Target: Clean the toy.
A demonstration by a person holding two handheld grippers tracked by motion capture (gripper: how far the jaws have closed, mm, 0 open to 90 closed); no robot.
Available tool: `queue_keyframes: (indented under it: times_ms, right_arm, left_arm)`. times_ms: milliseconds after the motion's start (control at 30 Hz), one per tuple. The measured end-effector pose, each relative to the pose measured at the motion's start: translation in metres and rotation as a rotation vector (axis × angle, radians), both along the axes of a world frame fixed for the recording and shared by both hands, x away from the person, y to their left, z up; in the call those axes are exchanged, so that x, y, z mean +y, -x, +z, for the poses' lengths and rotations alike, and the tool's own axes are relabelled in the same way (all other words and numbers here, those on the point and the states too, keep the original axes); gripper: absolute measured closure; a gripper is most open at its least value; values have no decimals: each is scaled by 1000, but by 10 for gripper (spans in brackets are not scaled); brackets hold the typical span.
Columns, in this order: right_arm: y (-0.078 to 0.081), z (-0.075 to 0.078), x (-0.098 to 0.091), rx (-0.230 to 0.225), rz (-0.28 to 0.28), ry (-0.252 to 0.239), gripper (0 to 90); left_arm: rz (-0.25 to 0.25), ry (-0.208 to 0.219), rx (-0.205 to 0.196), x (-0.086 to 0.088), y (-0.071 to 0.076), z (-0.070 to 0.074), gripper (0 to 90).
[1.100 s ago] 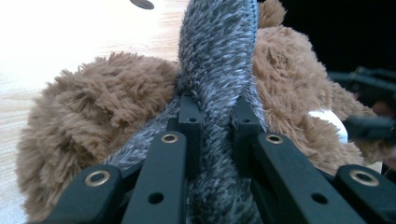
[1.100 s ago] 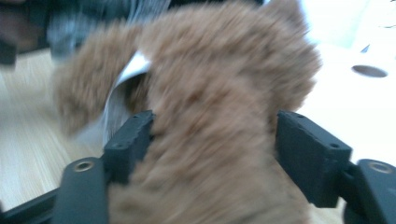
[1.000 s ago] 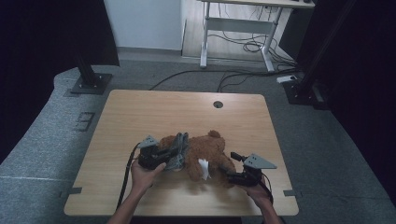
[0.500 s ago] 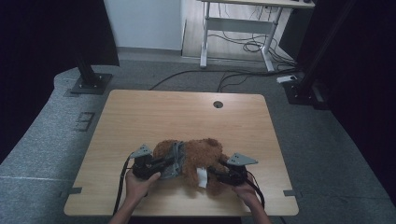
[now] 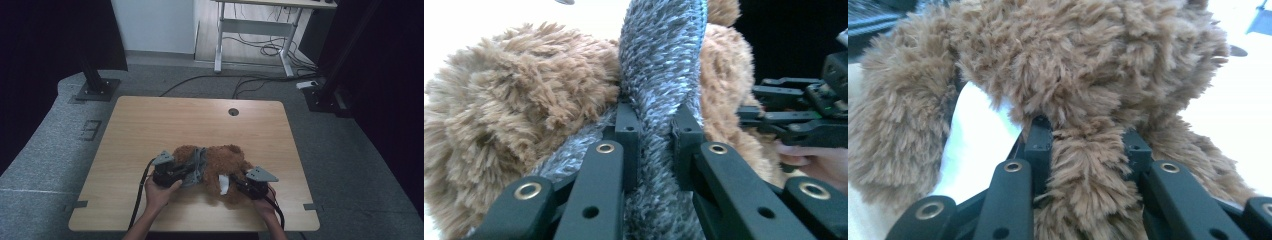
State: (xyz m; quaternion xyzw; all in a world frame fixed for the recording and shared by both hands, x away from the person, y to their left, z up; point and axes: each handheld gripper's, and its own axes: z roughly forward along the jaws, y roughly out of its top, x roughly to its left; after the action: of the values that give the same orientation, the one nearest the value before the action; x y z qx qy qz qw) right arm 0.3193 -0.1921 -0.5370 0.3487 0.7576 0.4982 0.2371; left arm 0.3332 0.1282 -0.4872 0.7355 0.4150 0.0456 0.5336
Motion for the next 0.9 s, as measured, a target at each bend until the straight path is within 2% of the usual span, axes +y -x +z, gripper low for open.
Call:
queue_keyframes:
  times_ms: [33,167,233,333,467,533,600,733,900]
  right_arm:
    - [0,0,0,-1,2,1,675]
    - [2,0,-1,6,11,-4,676]
    - [2,0,-1,12,11,-3,675]
    - [3,0,-1,12,13,-1,674]
    - [3,0,-1,15,15,-5,668]
    - [2,0,-2,22,14,-16,667]
    - [2,-1,-3,24,13,-17,667]
    - [2,-4,-6,36,16,-29,669]
    - [3,-3,-5,35,16,-25,669]
  left_arm:
    - [-5,6,0,0,1,5,780]
    - [-19,-39,-49,-12,4,30,777]
    - [-43,-39,-67,-28,1,41,777]
    - [-86,-68,-80,-59,-5,50,776]
    - [-133,-90,-93,-101,-10,49,774]
    - [-149,-137,-107,-122,-9,40,773]
    - [-148,-156,-104,-130,-9,29,773]
    - [-116,-120,-84,-115,-12,25,778]
    - [-49,-141,-81,-81,-16,32,777]
